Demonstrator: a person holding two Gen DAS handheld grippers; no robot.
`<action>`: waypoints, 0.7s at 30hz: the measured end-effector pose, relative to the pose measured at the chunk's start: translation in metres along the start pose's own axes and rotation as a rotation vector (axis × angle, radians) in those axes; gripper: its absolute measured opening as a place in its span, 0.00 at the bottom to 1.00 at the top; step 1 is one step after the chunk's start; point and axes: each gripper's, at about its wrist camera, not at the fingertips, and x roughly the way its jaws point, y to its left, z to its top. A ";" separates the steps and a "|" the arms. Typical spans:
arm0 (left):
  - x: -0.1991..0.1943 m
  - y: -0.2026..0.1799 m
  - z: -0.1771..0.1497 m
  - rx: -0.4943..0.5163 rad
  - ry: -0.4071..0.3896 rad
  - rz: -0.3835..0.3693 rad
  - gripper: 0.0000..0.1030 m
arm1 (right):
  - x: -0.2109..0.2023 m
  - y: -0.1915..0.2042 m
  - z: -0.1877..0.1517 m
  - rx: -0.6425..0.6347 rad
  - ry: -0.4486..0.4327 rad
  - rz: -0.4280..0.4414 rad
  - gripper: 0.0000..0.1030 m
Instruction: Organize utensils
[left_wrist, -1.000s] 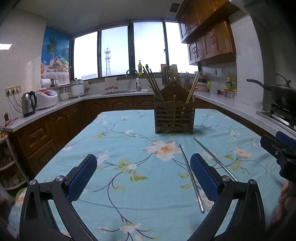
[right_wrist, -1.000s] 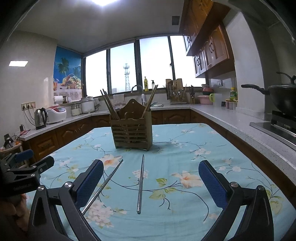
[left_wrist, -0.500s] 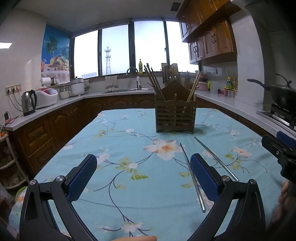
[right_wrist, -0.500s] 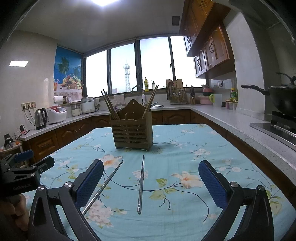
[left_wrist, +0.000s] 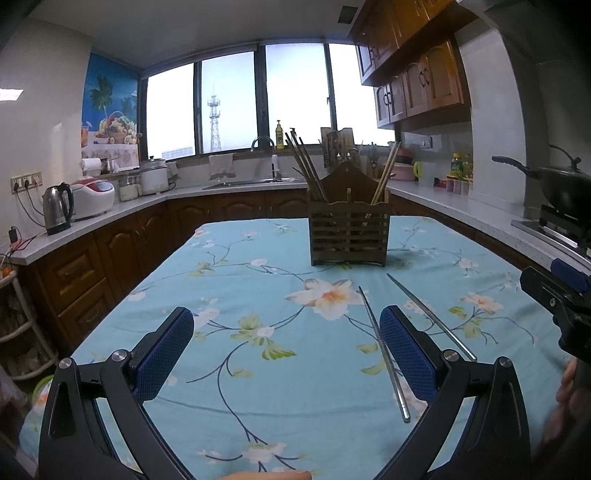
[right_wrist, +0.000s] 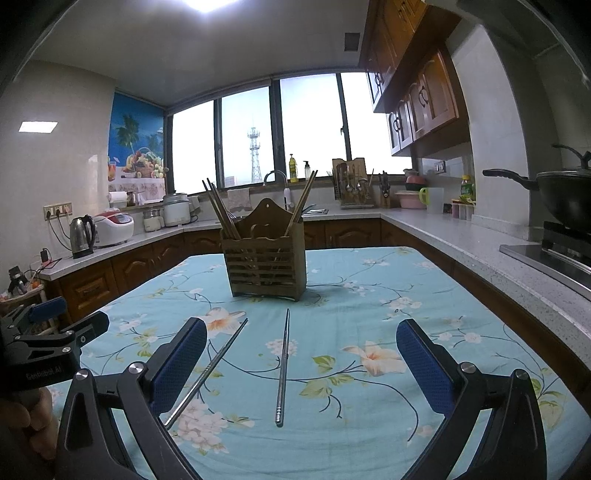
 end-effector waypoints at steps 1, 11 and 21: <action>0.000 0.000 0.000 0.003 -0.001 0.002 1.00 | 0.000 0.000 0.000 0.000 -0.001 0.000 1.00; -0.002 -0.003 0.002 0.015 -0.010 0.009 1.00 | -0.002 0.002 0.000 -0.001 -0.006 0.001 1.00; -0.003 -0.005 0.004 0.020 -0.014 0.017 1.00 | -0.005 0.004 0.000 0.000 -0.011 0.001 1.00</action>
